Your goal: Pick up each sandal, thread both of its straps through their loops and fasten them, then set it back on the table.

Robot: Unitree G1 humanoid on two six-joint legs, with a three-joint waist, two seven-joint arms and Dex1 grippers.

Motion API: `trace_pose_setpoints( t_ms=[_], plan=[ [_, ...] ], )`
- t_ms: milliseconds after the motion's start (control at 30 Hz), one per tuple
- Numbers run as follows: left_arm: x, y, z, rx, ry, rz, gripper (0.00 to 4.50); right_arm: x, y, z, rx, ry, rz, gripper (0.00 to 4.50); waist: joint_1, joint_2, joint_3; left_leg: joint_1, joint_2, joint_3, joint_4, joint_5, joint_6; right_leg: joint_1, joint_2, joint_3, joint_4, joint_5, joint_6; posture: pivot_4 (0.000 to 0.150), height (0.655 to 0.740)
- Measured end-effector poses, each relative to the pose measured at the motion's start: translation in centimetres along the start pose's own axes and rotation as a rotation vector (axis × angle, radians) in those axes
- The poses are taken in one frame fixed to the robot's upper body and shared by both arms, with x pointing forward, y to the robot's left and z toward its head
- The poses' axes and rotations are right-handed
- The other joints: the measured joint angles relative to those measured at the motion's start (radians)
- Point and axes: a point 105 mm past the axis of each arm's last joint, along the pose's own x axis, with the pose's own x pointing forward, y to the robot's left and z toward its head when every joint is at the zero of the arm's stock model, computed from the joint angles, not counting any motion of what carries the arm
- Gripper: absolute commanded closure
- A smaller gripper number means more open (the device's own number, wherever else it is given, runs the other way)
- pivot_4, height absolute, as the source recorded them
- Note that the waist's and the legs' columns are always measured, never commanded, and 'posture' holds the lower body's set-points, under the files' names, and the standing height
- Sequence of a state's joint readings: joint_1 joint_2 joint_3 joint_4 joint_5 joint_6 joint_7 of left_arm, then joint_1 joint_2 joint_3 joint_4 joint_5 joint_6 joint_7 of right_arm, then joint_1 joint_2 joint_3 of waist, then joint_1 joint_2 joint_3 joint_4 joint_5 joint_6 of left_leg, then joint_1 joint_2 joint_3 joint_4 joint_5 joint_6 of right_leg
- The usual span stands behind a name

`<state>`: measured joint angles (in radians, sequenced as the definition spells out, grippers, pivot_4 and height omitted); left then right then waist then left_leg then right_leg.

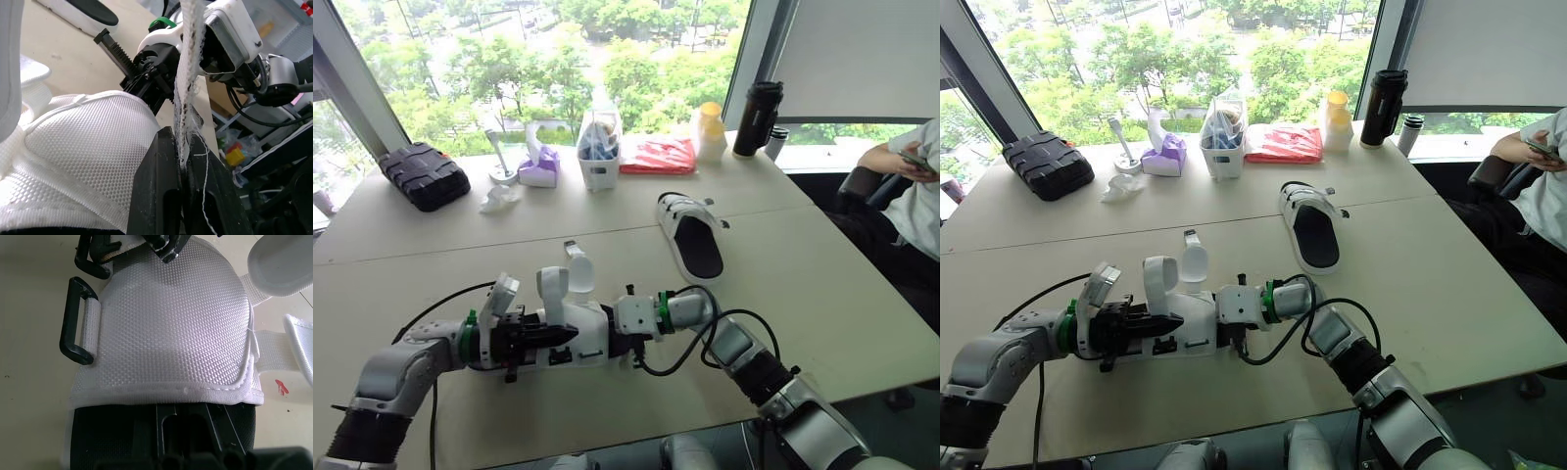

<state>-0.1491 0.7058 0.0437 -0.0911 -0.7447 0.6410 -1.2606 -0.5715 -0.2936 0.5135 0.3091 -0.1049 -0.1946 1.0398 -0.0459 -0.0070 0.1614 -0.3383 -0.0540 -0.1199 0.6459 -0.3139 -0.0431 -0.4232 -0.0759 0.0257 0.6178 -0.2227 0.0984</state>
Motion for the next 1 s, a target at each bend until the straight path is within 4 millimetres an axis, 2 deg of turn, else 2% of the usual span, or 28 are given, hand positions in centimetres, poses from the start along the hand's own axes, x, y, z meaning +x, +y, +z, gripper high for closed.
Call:
trace_pose_setpoints(
  t_ms=[433, 600, 1000],
  plan=[
    [-0.4, -1.5, -0.6, 0.098, 0.024, -0.029, 4.46, 0.0, 0.0, 0.0, -0.001, 0.0, 0.004, 4.5, -0.001, 0.0, 0.0, 0.0, 0.0, 0.0, 0.0, 0.0, 0.0, 0.0, 0.0, 0.0, 0.0, 0.0, 0.0, 0.15, 0.74],
    [-0.6, -1.6, -0.9, 0.111, 0.032, -0.029, 4.46, 0.1, 0.1, 0.1, -0.001, -0.002, 0.005, 4.5, -0.002, 0.0, 0.0, 0.0, 0.0, 0.0, 0.0, 0.0, 0.0, 0.0, 0.0, 0.0, 0.0, 0.0, 0.0, 0.15, 0.74],
    [-0.9, -1.9, -1.3, 0.276, 0.076, -0.029, 4.46, 0.2, 0.1, 0.1, -0.002, -0.004, 0.007, 4.5, -0.003, 0.0, 0.0, 0.0, 0.001, 0.0, -0.001, 0.0, 0.0, -0.001, 0.001, 0.0, 0.0, 0.0, 0.0, 0.15, 0.74]
  ],
)
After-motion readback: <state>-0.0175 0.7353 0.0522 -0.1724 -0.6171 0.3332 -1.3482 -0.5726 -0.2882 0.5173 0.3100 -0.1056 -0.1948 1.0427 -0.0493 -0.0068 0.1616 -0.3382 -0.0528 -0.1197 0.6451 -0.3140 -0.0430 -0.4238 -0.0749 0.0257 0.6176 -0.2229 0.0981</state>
